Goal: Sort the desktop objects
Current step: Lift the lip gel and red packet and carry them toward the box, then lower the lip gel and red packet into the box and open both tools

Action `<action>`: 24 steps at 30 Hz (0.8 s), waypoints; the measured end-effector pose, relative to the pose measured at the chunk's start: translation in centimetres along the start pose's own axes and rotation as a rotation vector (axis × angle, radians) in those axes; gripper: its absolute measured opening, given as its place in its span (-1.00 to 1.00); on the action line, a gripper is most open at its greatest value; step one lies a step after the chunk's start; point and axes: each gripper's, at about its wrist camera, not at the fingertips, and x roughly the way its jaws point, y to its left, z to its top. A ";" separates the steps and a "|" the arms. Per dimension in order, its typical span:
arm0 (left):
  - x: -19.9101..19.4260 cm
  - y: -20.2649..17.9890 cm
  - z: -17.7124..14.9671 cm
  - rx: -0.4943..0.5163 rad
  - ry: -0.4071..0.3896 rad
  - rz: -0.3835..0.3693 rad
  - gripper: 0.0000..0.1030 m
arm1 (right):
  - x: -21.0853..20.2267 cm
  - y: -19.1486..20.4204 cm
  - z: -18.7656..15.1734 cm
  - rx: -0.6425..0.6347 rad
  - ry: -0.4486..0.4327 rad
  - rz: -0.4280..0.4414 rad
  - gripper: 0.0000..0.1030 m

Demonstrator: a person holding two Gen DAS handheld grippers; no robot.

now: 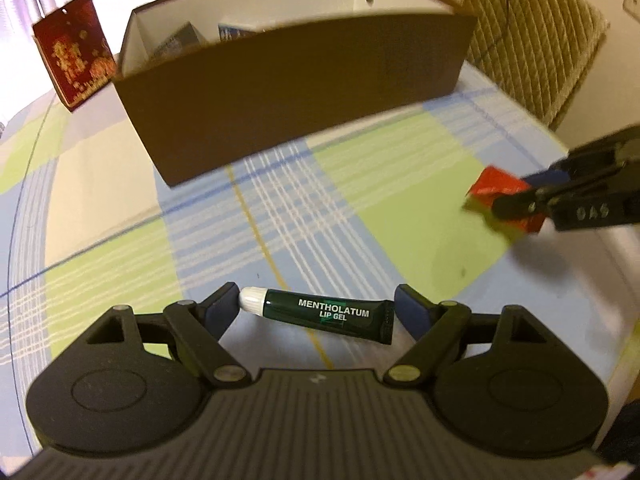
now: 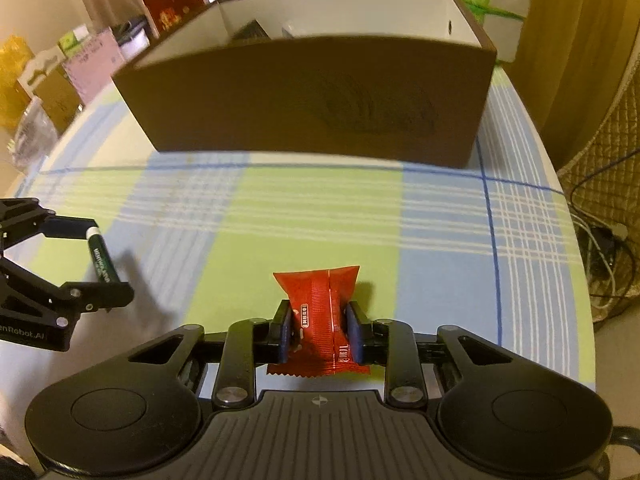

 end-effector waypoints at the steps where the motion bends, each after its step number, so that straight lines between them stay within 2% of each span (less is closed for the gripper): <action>1: -0.4 0.1 0.4 -0.006 -0.015 0.000 0.58 | -0.3 0.1 0.3 0.001 -0.007 0.007 -0.51; 12: -4.8 2.0 7.1 -0.013 -0.190 0.009 0.58 | -4.1 0.7 5.9 -0.035 -0.136 0.065 -0.51; 19: -4.6 3.3 12.7 -0.025 -0.261 -0.004 0.58 | -5.6 -0.1 11.5 -0.045 -0.246 0.056 -0.51; 24: -2.5 4.3 16.8 -0.052 -0.258 -0.030 0.58 | -4.0 -1.4 15.6 -0.042 -0.275 0.013 -0.51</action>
